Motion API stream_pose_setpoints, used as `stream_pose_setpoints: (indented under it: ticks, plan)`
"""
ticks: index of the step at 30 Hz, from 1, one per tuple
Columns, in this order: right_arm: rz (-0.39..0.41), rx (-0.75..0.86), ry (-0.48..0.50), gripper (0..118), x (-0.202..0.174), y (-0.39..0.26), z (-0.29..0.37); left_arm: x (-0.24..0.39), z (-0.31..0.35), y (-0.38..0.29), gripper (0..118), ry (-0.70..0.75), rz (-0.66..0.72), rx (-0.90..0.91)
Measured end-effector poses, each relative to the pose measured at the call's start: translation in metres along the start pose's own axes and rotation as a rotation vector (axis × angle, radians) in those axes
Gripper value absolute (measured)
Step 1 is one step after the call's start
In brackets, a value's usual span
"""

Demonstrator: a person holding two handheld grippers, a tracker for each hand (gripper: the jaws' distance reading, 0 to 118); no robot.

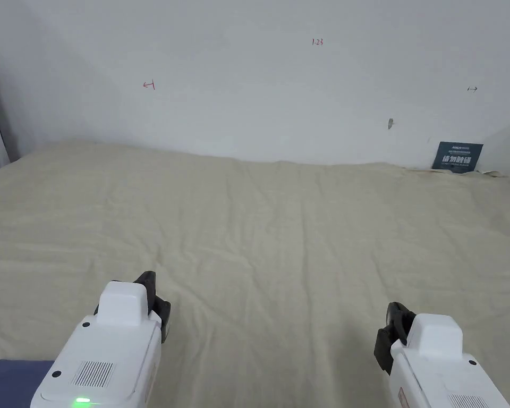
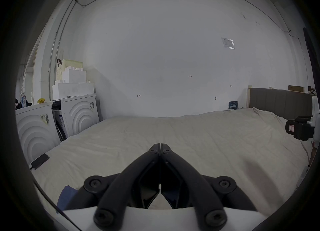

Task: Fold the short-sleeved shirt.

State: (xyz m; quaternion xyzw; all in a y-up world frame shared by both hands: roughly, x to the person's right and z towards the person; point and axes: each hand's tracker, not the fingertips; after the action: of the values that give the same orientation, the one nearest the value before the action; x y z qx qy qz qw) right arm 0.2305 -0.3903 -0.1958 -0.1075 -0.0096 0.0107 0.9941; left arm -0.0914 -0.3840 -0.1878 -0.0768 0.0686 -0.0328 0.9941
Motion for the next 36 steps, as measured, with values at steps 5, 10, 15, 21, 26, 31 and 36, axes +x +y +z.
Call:
stream_pose_setpoints:
  ticks: [5, 10, 15, 21, 26, 31, 36]
  plan:
    - [-0.002, 0.001, -0.004, 1, 0.001, 0.0, 0.0, 0.0, -0.001, 0.0, 0, 0.002, -0.002, -0.005]
    - [-0.002, -0.003, -0.008, 1, 0.002, 0.001, 0.0, -0.002, -0.003, 0.002, 0, 0.017, 0.011, -0.008]
    - [-0.007, -0.001, -0.02, 15, 0.002, 0.001, -0.002, -0.005, -0.006, 0.002, 2, 0.031, 0.032, -0.019]
    - [-0.036, -0.006, -0.039, 93, 0.007, -0.001, -0.005, -0.014, -0.007, -0.001, 47, 0.021, 0.049, -0.032]
    - [-0.067, 0.005, -0.058, 112, 0.012, -0.003, -0.007, -0.017, -0.008, -0.001, 118, 0.016, 0.055, -0.025]
    - [-0.056, 0.047, -0.032, 112, 0.012, 0.0, -0.006, -0.012, -0.019, 0.009, 118, -0.01, 0.055, 0.008]
    - [-0.054, 0.057, 0.014, 114, 0.01, 0.006, -0.008, -0.017, -0.013, 0.007, 118, -0.002, 0.082, 0.03]
